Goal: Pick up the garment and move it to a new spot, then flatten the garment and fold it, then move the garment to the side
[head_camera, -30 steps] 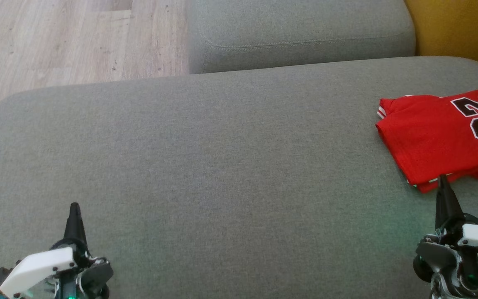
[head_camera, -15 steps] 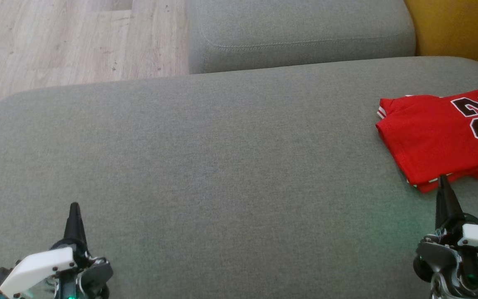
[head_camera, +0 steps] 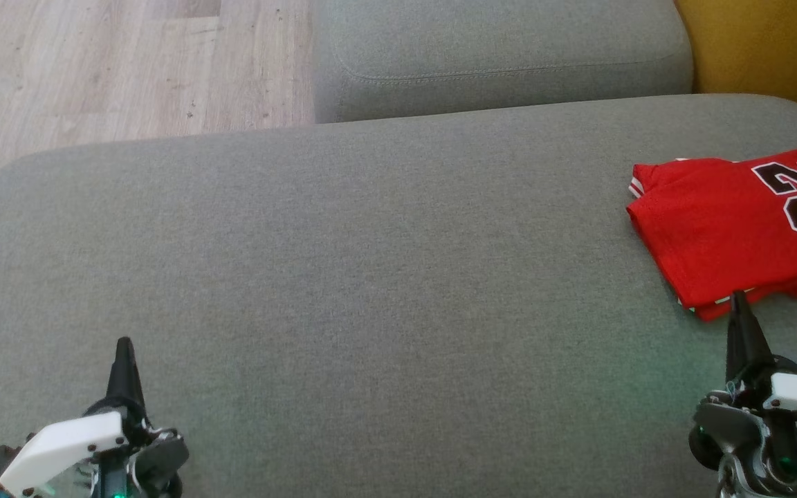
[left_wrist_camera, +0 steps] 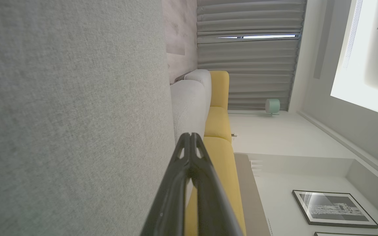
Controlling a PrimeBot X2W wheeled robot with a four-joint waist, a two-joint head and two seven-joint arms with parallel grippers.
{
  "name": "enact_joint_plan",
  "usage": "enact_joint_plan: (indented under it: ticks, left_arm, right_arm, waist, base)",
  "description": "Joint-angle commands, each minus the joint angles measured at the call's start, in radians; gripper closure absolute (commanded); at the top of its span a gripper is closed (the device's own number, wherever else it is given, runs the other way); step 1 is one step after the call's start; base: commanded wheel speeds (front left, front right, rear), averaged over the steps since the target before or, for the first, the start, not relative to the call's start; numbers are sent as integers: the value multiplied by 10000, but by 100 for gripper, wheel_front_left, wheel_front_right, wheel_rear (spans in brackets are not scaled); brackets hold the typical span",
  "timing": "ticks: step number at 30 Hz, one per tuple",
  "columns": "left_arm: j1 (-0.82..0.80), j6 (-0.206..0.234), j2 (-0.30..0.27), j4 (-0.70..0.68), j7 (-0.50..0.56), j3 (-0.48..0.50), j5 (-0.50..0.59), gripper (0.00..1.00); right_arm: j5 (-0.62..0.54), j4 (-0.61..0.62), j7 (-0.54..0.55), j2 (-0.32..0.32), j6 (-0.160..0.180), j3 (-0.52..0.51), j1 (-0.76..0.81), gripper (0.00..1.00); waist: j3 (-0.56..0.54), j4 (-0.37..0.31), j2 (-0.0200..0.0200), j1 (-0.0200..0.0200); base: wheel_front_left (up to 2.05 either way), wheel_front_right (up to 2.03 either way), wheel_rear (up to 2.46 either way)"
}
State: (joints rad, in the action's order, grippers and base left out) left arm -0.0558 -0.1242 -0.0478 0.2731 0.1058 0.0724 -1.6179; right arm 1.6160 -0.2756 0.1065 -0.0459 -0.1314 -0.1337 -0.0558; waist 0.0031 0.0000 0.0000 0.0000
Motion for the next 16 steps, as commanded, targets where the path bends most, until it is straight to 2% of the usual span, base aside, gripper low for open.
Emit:
enact_joint_plan:
  ticks: [1,16]
  left_arm:
    - [-522,-65,-37,-281,68,406,87,100]
    - [-522,-65,-34,-281,72,411,90,100]
  right_arm:
    - [-73,309,66,-52,7,200,-521,100]
    - [-76,309,68,-50,7,198,-521,100]
  waist:
    - [0,0,0,0]
    - [0,0,0,0]
  base:
    - [0,0,0]
    - [0,0,0]
